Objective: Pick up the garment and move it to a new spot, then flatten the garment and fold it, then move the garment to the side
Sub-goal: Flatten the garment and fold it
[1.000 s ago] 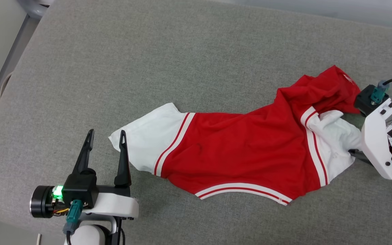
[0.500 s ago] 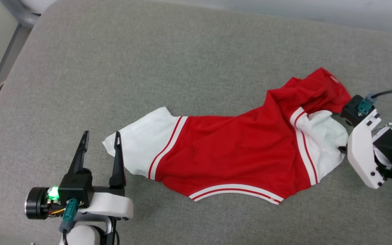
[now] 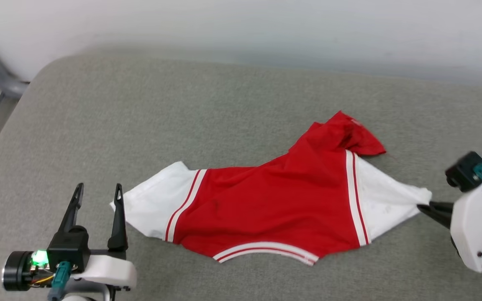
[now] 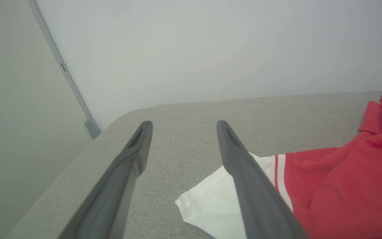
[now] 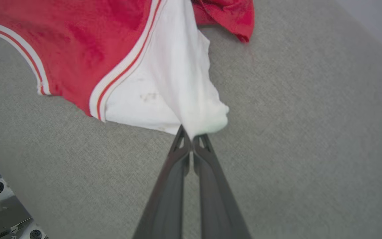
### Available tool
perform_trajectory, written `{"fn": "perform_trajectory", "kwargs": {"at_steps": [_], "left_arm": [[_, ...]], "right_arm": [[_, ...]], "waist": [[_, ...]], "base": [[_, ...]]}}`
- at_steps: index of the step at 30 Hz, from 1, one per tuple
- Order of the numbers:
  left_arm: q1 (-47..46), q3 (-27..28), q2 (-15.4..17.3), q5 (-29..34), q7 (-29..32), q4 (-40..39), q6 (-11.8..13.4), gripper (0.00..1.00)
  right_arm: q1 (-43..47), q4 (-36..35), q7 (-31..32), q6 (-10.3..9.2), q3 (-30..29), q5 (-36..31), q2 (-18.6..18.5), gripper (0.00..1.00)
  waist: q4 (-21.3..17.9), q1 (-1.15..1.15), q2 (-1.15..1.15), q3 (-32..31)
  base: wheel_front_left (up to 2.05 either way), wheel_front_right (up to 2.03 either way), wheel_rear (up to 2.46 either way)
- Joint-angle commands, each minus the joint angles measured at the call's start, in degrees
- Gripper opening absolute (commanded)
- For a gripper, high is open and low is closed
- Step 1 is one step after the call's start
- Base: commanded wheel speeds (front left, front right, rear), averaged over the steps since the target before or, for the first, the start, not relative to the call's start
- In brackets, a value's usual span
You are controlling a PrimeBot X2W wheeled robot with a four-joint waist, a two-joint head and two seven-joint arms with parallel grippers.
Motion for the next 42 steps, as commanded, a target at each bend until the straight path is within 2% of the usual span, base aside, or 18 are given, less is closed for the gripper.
{"fn": "perform_trajectory", "kwargs": {"at_steps": [1, 8, 10, 14, 17, 23, 27, 34, 42], "left_arm": [[0.62, 0.40, 0.74, 0.18, -0.14, 0.01, -0.48, 1.00], [-2.73, 1.75, 6.82, -1.70, 0.78, 4.71, -5.70, 1.00], [-4.57, 1.30, 8.69, -3.14, 3.84, 5.66, -7.41, 1.00], [-7.30, -1.32, 12.47, -8.00, 14.52, 7.06, -9.35, 1.00], [-9.15, -4.25, 15.14, -13.73, 22.47, 6.18, -9.67, 1.00], [-10.32, -13.21, 22.98, -26.67, 39.99, 3.84, -9.71, 1.00], [-10.63, -17.18, 26.63, -32.34, 48.32, 2.07, -9.72, 1.00], [-11.76, -22.13, 29.56, -37.83, 56.33, 2.23, -9.73, 1.00], [-14.83, -27.35, 30.51, -39.18, 58.18, 7.18, -9.73, 1.00]], "right_arm": [[2.35, -0.60, -0.66, -0.06, -1.20, 0.45, -0.72, 0.00], [14.14, -2.54, -2.28, -0.06, -10.46, 0.94, -2.14, 0.00], [17.23, -2.62, -2.20, -0.06, -13.36, 0.43, -1.68, 0.00], [22.47, -2.81, -1.31, -0.06, -18.74, -1.05, -0.04, 0.00], [25.65, -3.04, -0.35, -0.06, -22.37, -2.77, 1.66, 0.00], [30.30, -4.00, 1.85, -0.06, -28.40, -6.72, 4.80, 0.00], [32.26, -5.46, 3.77, -0.06, -31.83, -8.98, 6.80, 0.00], [33.86, -8.54, 6.80, -0.06, -36.04, -12.35, 9.55, 0.00], [33.35, -11.48, 9.15, -0.06, -38.47, -14.85, 11.38, 0.00]], "waist": [[-1.73, 0.00, 0.00, -1.90], [-3.72, 0.00, 0.00, -4.13], [-4.12, 0.00, 0.00, -4.37], [-4.88, 0.00, 0.00, -4.56], [-5.35, 0.00, 0.00, -4.60], [-5.86, 0.00, 0.00, -4.47], [-6.22, 0.00, 0.00, -4.07], [-7.06, 0.00, 0.00, -2.01], [-8.09, 0.00, 0.00, 1.32]], "base": [[0.00, 0.00, 0.00], [0.00, 0.00, 0.00], [0.00, 0.00, 0.00], [0.00, 0.00, 0.00], [0.00, 0.00, 0.00], [0.00, 0.00, 0.00], [0.00, 0.00, 0.00], [0.00, 0.00, 0.00], [0.00, 0.00, 0.00]]}}
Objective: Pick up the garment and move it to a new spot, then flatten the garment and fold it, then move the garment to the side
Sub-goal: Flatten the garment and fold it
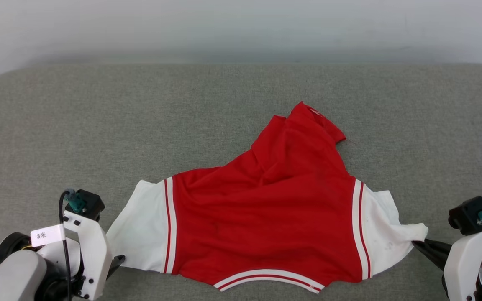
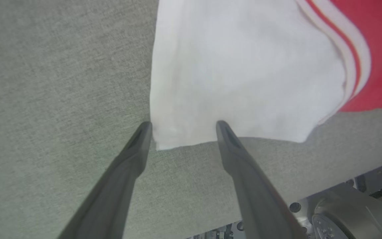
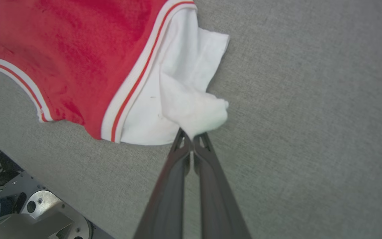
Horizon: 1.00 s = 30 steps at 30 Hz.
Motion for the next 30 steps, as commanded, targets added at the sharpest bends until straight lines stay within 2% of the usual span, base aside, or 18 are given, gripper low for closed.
{"fn": "perform_trajectory", "kwargs": {"at_steps": [1, 7, 8, 12, 13, 14, 15, 22, 30], "left_arm": [[-1.26, -1.09, -0.40, -0.51, 0.11, 0.99, -0.01, 1.00], [-2.02, -5.48, -0.39, -2.06, 2.24, 5.82, 0.00, 1.00], [-1.43, -7.85, -0.37, -3.26, 3.51, 7.23, -0.01, 1.00], [-1.65, -11.47, -0.49, -4.76, 3.08, 9.35, -0.02, 1.00], [-1.72, -12.45, -0.52, -4.93, 2.87, 9.70, -0.02, 0.77], [-1.87, -13.26, -0.53, -5.15, 2.38, 10.03, -0.02, 0.22], [-2.08, -13.84, -0.75, -5.90, 1.90, 10.23, -0.02, 0.00], [-4.92, -14.56, 0.96, -7.94, -4.71, 10.08, -0.02, 0.00], [-5.31, -11.78, 3.92, -12.58, -14.12, 2.15, -0.01, 0.00]], "right_arm": [[-0.25, -0.61, 0.43, -0.06, -0.42, -0.36, 0.62, 0.00], [-1.14, -1.65, 1.16, -0.06, -0.92, -1.20, 1.00, 0.00], [-1.34, -1.85, 1.47, -0.06, -1.06, -1.58, 1.07, 0.00], [-2.00, -2.45, 1.68, -0.06, -1.08, -1.94, 1.44, 0.00], [-2.08, -2.50, 1.62, -0.06, -1.02, -2.02, 1.56, 0.00], [-2.15, -2.57, 1.60, -0.06, -0.91, -2.07, 1.66, 0.00], [-2.17, -2.60, 1.54, -0.06, -0.82, -2.08, 1.76, 0.00], [-1.48, -2.32, 0.04, -0.06, -0.75, -1.28, 2.31, 0.00], [0.66, -3.34, -3.76, -0.06, -3.31, 0.98, 2.58, 0.00]], "waist": [[-0.42, 0.00, 0.00, 1.18], [-0.88, 0.00, 0.00, 2.81], [-0.98, 0.00, 0.00, 3.24], [-1.06, 0.00, 0.00, 3.89], [-1.05, 0.00, 0.00, 3.97], [-1.01, 0.00, 0.00, 4.01], [-0.92, 0.00, 0.00, 3.97], [-0.09, 0.00, 0.00, 1.22], [1.21, 0.00, 0.00, -4.58]], "base": [[0.00, 0.00, 0.00], [0.00, 0.00, 0.00], [0.00, 0.00, 0.00], [0.00, 0.00, 0.00], [0.00, 0.00, 0.00], [0.00, 0.00, 0.00], [0.00, 0.00, 0.00], [0.00, 0.00, 0.00], [0.00, 0.00, 0.00]]}}
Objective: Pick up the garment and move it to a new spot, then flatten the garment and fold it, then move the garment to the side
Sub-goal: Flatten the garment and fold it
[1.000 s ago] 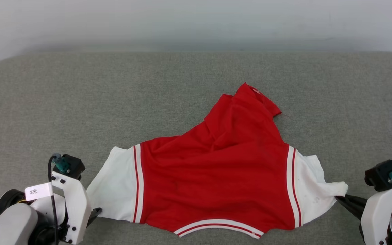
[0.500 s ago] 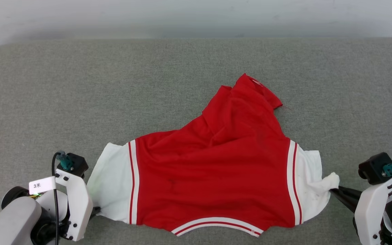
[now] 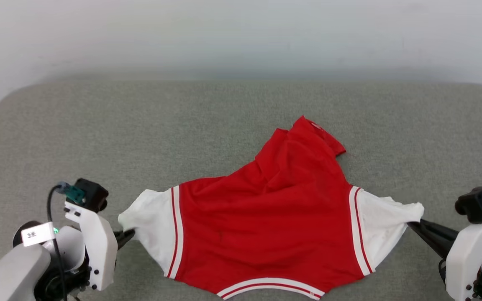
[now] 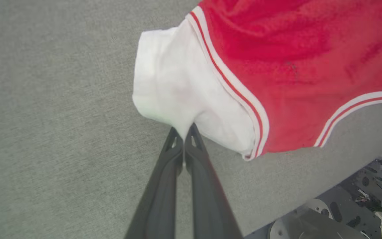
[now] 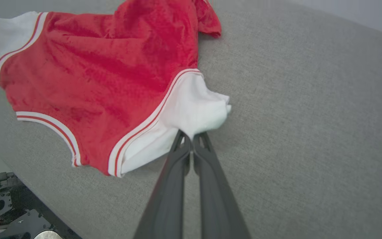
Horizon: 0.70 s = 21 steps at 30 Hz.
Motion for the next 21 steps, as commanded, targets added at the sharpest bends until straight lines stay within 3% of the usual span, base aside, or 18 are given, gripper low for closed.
{"fn": "perform_trajectory", "kwargs": {"at_steps": [1, 11, 21], "left_arm": [[0.82, 0.53, 0.22, -0.69, -0.78, -1.16, -0.02, 0.00], [-2.06, 8.17, 1.88, -8.46, -8.82, -17.69, -0.02, 0.00], [-10.80, 12.59, -0.39, -2.97, -18.52, -25.36, -0.02, 0.00]], "right_arm": [[0.64, -0.53, -0.60, -0.06, -0.69, 0.62, 0.41, 0.00], [0.29, -6.86, -3.96, -0.06, -9.32, 2.57, 1.12, 0.00], [-6.04, -13.53, -5.56, -0.06, -17.94, 1.15, 3.05, 0.00]], "waist": [[0.70, -0.01, 0.00, -1.93], [1.77, -0.01, 0.00, -5.84], [1.34, -0.01, 0.00, -6.92]], "base": [[0.00, 0.00, 0.00], [0.00, 0.00, 0.00], [0.00, 0.00, 0.00]]}}
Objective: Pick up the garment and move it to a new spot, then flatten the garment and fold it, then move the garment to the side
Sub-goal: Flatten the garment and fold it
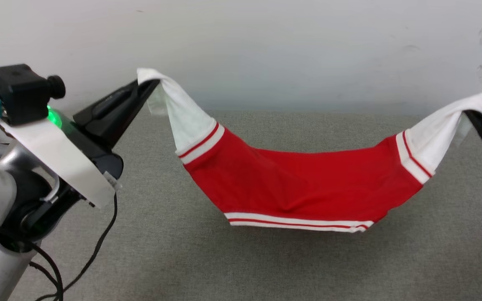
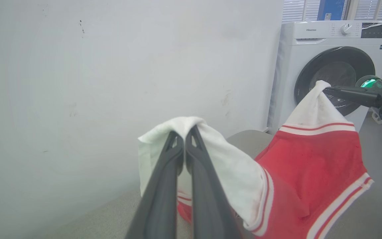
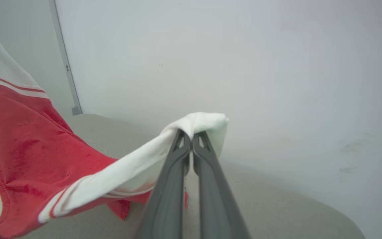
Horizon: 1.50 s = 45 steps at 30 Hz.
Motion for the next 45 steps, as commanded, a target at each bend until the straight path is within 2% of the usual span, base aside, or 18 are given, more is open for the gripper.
{"fn": "perform_trajectory", "kwargs": {"at_steps": [1, 6, 11, 16, 20, 28, 35, 40, 45], "left_arm": [[-1.44, 0.56, -0.53, 0.88, -1.02, -0.32, 0.01, 0.00], [-7.74, 1.71, -3.03, 3.48, -3.40, -0.43, 0.92, 0.00], [-11.66, 1.88, -4.08, 4.92, -3.45, 0.87, 1.46, 0.00], [-17.11, 1.93, -5.72, 5.93, -3.44, 2.73, 1.58, 0.00], [-23.89, 1.99, -7.95, 6.05, -3.39, 6.51, 1.20, 0.00], [-42.78, 1.68, -13.40, 6.94, -5.01, 18.24, 0.46, 0.00], [-57.69, 2.66, -15.63, 7.24, -7.47, 29.32, 0.08, 0.00], [-63.61, 3.00, -15.38, 7.18, -9.90, 35.98, 0.04, 0.00], [-64.71, 1.60, -14.92, 6.42, -12.14, 40.13, -0.04, 0.00]], "right_arm": [[-1.63, -0.61, -0.30, -0.05, -0.85, -0.61, 0.54, 0.00], [-7.92, -1.93, -0.53, -0.05, -3.60, -2.25, 2.59, 0.00], [-12.32, -1.00, -0.87, -0.05, -3.53, -3.36, 3.29, 0.00], [-19.15, 1.02, -1.53, -0.05, -2.32, -4.26, 3.21, 0.00], [-27.91, 4.32, -2.74, -0.05, -0.34, -5.34, 2.83, 0.00], [-51.18, 16.05, -5.77, -0.05, 6.46, -8.79, 3.09, 0.00], [-70.65, 29.28, -9.63, -0.05, 12.14, -11.12, 5.82, 0.00], [-80.34, 38.38, -13.48, -0.05, 14.29, -12.50, 8.91, 0.00], [-84.37, 45.51, -17.62, -0.05, 18.16, -14.63, 10.49, 0.00]], "waist": [[-0.14, 0.00, 0.00, 0.02], [-0.57, 0.00, 0.00, 0.64], [-0.80, 0.00, 0.00, 2.23], [-0.96, 0.00, 0.00, 7.06], [-1.12, 0.00, 0.00, 12.78], [-1.30, 0.00, 0.00, 24.36], [-1.93, 0.00, 0.00, 31.80], [-1.97, 0.00, 0.00, 35.76], [-1.72, 0.00, 0.00, 38.81]], "base": [[0.00, 0.00, 0.00], [0.00, 0.00, 0.00], [0.00, 0.00, 0.00], [0.00, 0.00, 0.00], [0.00, 0.00, 0.00], [0.00, 0.00, 0.00], [0.00, 0.00, 0.00], [0.00, 0.00, 0.00], [0.00, 0.00, 0.00]]}}
